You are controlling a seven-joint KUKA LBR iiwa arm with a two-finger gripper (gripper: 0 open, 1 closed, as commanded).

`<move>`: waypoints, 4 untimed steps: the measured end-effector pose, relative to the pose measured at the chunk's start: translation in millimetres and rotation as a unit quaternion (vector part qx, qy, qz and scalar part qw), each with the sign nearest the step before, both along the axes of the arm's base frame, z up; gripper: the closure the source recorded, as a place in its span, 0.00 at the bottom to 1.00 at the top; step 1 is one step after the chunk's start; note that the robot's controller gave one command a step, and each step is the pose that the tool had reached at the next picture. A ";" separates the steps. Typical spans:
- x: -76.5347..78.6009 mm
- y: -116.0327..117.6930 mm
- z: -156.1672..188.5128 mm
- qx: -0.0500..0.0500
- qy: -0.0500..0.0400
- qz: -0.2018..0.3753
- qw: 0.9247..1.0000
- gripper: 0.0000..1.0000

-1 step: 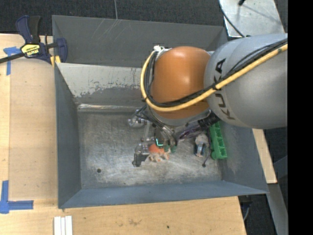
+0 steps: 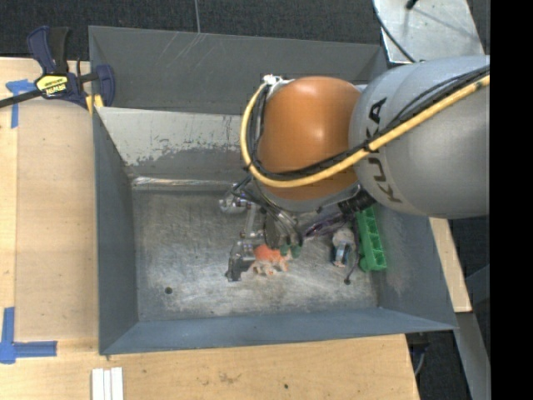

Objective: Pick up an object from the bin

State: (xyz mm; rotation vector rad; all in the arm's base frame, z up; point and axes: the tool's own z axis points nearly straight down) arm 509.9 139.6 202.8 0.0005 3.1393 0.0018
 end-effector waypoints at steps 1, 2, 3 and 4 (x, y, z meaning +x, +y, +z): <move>4.1 -43.5 -57.0 0.000 -0.002 0.057 0.998 0.00; 5.5 -107.8 -65.0 -0.003 0.001 0.089 0.996 0.00; 17.5 -108.2 -66.1 -0.001 0.000 0.136 0.991 0.00; 46.6 -107.1 -130.7 -0.001 -0.001 0.254 0.967 0.00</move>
Offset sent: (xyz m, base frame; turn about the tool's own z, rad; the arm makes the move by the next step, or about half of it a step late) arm 0.0048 -0.1024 -0.0651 -0.1858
